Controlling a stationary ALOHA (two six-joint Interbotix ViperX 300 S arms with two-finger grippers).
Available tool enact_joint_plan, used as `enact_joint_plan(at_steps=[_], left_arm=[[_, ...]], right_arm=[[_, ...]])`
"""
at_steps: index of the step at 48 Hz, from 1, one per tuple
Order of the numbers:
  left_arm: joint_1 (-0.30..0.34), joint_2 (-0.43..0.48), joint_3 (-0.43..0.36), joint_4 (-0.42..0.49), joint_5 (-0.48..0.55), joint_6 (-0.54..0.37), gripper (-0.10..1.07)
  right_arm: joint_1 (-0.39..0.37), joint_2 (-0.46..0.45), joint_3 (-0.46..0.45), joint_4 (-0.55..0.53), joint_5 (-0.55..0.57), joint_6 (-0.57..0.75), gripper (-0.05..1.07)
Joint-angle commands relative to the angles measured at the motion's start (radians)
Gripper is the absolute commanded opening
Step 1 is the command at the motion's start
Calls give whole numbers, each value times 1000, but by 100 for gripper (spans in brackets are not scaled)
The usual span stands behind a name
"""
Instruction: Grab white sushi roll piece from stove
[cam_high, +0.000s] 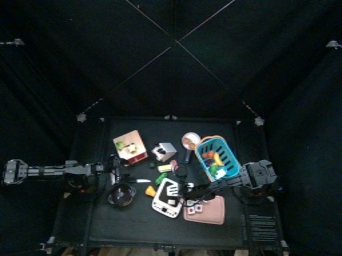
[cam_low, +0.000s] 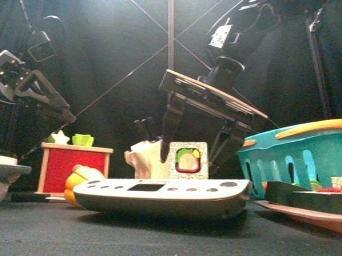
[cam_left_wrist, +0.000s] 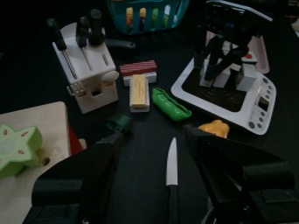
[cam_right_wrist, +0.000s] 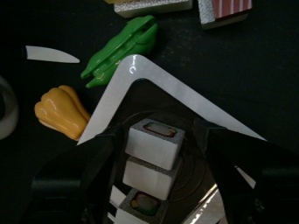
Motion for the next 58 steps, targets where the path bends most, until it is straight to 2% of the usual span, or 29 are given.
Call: enact_joint_plan(at_steps=[1, 58], left_arm=[[0, 3, -12, 0, -3, 2, 93], [0, 3, -9, -2, -3, 2, 93]], right_arm=[[-5, -21, -21, 2, -2, -2, 94], [-3, -8, -29, 5, -2, -2, 94]])
